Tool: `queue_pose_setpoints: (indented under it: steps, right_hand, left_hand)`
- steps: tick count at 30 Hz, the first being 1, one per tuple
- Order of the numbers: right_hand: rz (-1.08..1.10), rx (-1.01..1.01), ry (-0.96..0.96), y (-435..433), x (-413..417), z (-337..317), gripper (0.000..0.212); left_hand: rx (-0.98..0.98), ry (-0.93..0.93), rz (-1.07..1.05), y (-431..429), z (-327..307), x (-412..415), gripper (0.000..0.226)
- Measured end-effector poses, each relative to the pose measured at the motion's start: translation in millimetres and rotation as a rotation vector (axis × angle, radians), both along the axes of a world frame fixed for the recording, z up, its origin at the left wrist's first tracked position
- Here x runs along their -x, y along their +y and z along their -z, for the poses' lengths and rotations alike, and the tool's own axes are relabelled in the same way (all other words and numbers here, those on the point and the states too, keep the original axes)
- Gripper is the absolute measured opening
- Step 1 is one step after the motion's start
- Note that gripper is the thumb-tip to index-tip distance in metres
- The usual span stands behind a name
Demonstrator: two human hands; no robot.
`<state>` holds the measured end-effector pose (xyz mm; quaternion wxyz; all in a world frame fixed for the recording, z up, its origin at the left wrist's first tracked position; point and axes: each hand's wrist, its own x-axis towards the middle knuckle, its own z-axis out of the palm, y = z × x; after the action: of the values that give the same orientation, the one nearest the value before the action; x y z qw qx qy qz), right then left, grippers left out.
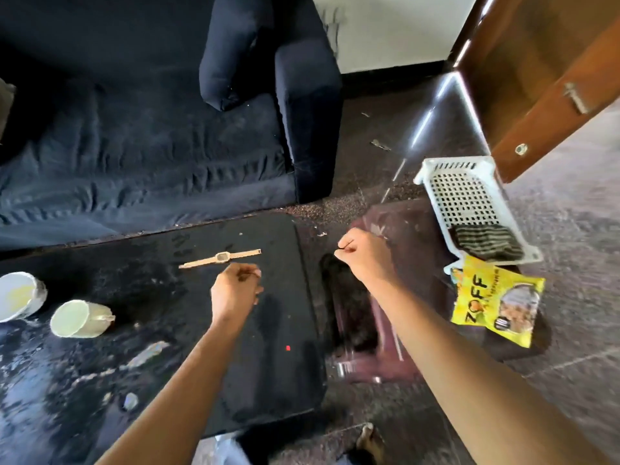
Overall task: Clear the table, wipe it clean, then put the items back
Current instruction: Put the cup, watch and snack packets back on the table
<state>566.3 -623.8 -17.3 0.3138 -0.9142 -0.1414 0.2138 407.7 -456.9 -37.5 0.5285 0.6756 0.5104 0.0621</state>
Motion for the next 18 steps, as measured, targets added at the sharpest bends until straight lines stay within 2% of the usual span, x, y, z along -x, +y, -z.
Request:
queue_pose_setpoints:
  steps: [5, 8, 10, 14, 17, 18]
  right_hand:
    - [0.094, -0.011, -0.116, -151, -24, -39, 0.009]
    - [0.224, 0.051, -0.165, -233, -47, -40, 0.01]
    - [0.26, 0.133, -0.14, -274, -64, -31, 0.021]
    - [0.043, 0.342, -0.017, -308, -82, -7, 0.061]
    - [0.012, 0.4, -0.021, -311, -85, 2, 0.069]
    - [0.015, 0.398, -0.018, -310, -87, 4, 0.066]
  left_hand:
    - [0.142, -0.076, 0.221, -156, -2, -40, 0.007]
    - [0.23, -0.085, 0.32, -230, 4, -69, 0.016]
    - [0.247, -0.042, 0.343, -266, 6, -92, 0.028]
    - [0.553, 0.032, 0.215, -310, 21, -121, 0.059]
    - [0.705, 0.014, 0.086, -333, 40, -123, 0.092]
    - [0.746, -0.003, 0.019, -337, 44, -121, 0.094]
